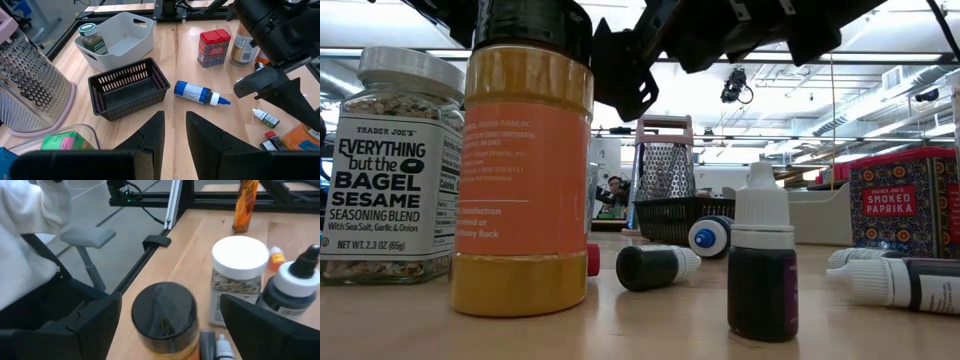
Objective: Pick & Place Kitchen Items
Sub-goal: Put the small black seasoning bottle into the gray bin
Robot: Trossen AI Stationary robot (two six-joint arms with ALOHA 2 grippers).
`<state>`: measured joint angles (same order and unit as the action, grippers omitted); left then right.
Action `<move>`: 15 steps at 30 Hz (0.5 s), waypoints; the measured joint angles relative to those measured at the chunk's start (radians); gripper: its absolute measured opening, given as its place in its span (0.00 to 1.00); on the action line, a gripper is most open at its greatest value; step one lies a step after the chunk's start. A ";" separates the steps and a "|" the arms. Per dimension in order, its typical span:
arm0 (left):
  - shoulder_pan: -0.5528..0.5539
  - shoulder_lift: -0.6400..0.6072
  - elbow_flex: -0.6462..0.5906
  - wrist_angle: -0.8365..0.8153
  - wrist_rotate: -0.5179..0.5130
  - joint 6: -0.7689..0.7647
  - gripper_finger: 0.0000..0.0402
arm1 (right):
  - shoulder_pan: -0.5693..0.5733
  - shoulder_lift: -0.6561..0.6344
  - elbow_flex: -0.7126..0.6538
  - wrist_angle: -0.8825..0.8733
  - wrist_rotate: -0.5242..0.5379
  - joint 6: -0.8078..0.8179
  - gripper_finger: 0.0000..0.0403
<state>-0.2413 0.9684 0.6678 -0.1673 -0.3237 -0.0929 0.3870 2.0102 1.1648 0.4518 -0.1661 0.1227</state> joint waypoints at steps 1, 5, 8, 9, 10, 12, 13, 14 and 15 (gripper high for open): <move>0.000 0.000 0.000 0.000 0.000 0.000 0.22 | 0.000 0.000 0.000 -0.003 0.000 0.000 0.86; 0.000 0.000 0.000 0.000 0.000 0.000 0.22 | 0.000 0.039 0.001 0.030 -0.013 0.000 0.86; 0.000 0.000 0.000 -0.002 0.000 0.000 0.22 | -0.001 0.084 -0.001 0.096 -0.062 -0.002 0.86; 0.000 0.000 0.000 -0.002 0.000 0.000 0.22 | -0.002 0.087 -0.002 0.107 -0.075 -0.007 0.85; 0.000 0.000 0.000 0.000 0.000 0.000 0.22 | -0.005 0.089 -0.001 0.124 -0.078 -0.009 0.84; 0.000 0.000 0.000 -0.004 0.000 -0.001 0.22 | -0.011 0.088 0.001 0.130 -0.082 -0.005 0.82; 0.000 0.000 0.000 -0.003 0.000 -0.001 0.22 | -0.015 0.090 0.001 0.128 -0.090 -0.002 0.80; 0.000 0.000 0.000 -0.003 0.000 -0.001 0.22 | -0.018 0.091 0.001 0.128 -0.098 0.000 0.79; 0.000 0.000 0.000 -0.004 0.000 -0.001 0.22 | -0.022 0.091 0.001 0.128 -0.105 0.000 0.77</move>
<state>-0.2413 0.9680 0.6678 -0.1711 -0.3237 -0.0937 0.3653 2.1014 1.1656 0.5798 -0.2708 0.1227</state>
